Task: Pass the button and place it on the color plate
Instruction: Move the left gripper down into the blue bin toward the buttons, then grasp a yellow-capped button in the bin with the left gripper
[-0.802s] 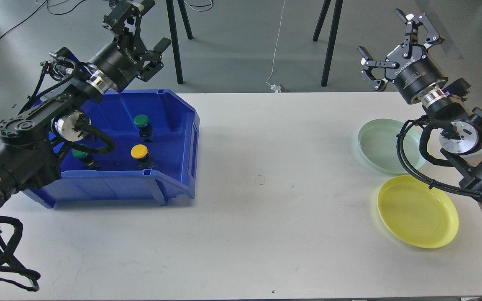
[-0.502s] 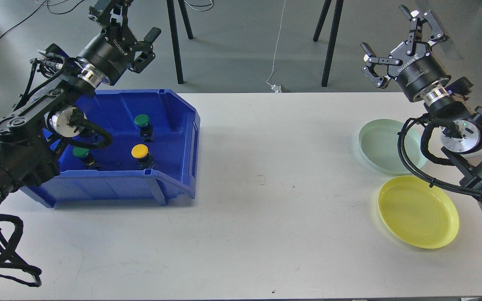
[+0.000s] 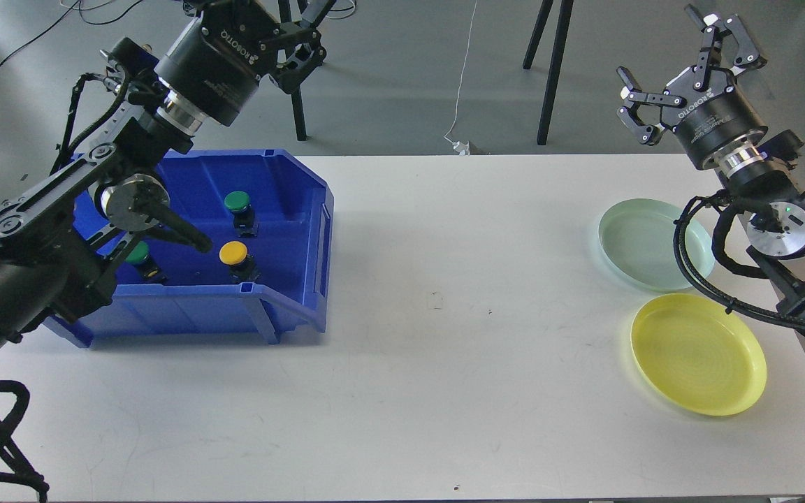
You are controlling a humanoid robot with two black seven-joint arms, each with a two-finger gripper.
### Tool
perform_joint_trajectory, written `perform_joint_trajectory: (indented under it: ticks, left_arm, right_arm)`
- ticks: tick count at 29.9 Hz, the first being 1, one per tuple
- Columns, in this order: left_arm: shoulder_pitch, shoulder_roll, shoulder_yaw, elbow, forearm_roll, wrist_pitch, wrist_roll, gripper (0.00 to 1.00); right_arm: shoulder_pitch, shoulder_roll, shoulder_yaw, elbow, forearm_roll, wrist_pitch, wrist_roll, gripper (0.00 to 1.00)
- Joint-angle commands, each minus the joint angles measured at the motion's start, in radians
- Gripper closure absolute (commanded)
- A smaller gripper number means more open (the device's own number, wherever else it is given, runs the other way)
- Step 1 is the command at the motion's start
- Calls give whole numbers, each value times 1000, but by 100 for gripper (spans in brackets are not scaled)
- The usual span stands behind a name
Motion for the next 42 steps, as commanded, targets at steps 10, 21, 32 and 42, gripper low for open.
perform_joint_trajectory:
  ticks: [10, 21, 32, 42]
  left_arm:
    - [-533, 263, 859, -101, 321, 257, 0, 1]
    - [-737, 178, 1340, -50, 663, 317, 0, 1]
    - [-700, 8, 1481, 163, 680, 319, 0, 2]
    - [-657, -50, 1569, 261, 680, 317, 0, 2]
  right_arm:
    - [-35, -2, 0, -10, 0, 0, 0, 1]
    - [-67, 1, 1, -21, 0, 0, 1, 1]
    - [-81, 0, 9, -27, 0, 0, 1, 1]
    - [-97, 0, 15, -27, 0, 0, 1, 1]
